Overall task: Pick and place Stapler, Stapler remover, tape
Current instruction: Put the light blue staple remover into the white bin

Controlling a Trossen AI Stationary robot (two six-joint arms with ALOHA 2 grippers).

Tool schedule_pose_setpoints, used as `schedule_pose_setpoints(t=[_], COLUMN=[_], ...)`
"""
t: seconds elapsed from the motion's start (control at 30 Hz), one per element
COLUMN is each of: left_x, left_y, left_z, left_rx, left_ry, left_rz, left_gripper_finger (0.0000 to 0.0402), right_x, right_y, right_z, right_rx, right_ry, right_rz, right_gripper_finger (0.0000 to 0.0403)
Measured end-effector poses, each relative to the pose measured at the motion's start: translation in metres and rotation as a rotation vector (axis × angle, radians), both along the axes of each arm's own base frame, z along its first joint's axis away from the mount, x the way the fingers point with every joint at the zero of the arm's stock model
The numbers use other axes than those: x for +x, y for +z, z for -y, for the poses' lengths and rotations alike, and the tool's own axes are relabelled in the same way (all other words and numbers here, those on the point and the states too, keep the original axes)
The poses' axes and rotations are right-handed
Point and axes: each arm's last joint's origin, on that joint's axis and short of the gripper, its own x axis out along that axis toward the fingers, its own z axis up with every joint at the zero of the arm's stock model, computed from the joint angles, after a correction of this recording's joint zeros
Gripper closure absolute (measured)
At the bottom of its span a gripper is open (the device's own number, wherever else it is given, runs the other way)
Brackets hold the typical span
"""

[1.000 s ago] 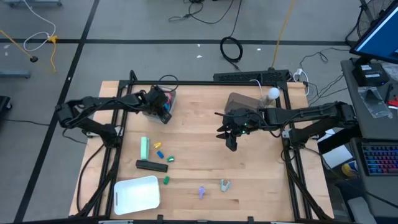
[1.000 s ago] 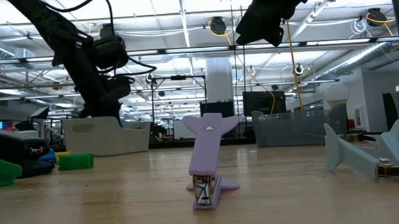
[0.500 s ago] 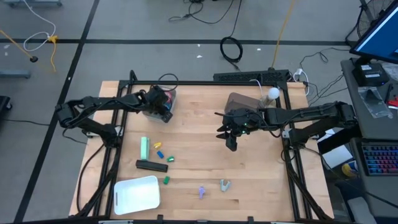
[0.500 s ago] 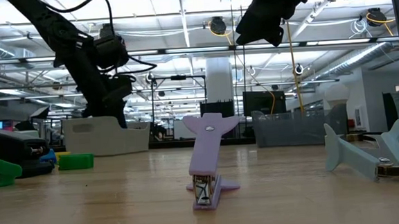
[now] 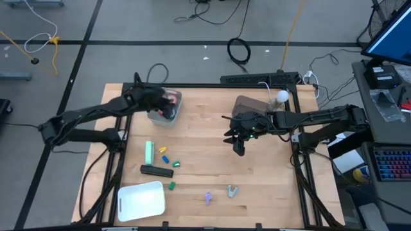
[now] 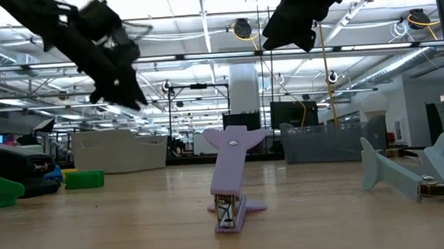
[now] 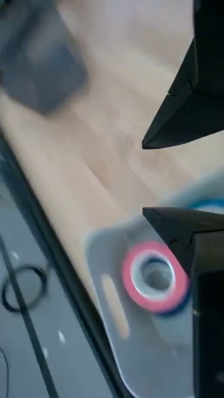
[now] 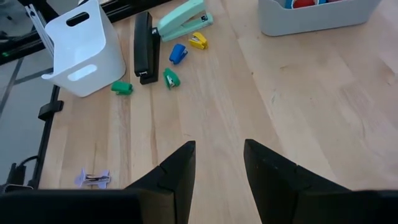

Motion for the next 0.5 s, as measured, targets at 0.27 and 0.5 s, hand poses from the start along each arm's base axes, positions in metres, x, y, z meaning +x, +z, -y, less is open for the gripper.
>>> schedule_pose_setpoints(t=[0.27,0.5], left_x=[-0.024,-0.038], left_y=[0.043,0.057], left_z=[0.032,0.050], left_rx=[-0.121,-0.197], left_ry=[-0.149,-0.223], left_rz=[0.319,0.429], left_gripper_finger=[0.0234,0.0233], right_x=[-0.003,-0.006], right_y=[-0.003,-0.006], right_z=[0.000,-0.006], right_rx=[0.030,0.062], right_ry=[-0.020,0.139], right_rz=[-0.045,-0.087], right_gripper_finger=[0.0273,0.0273])
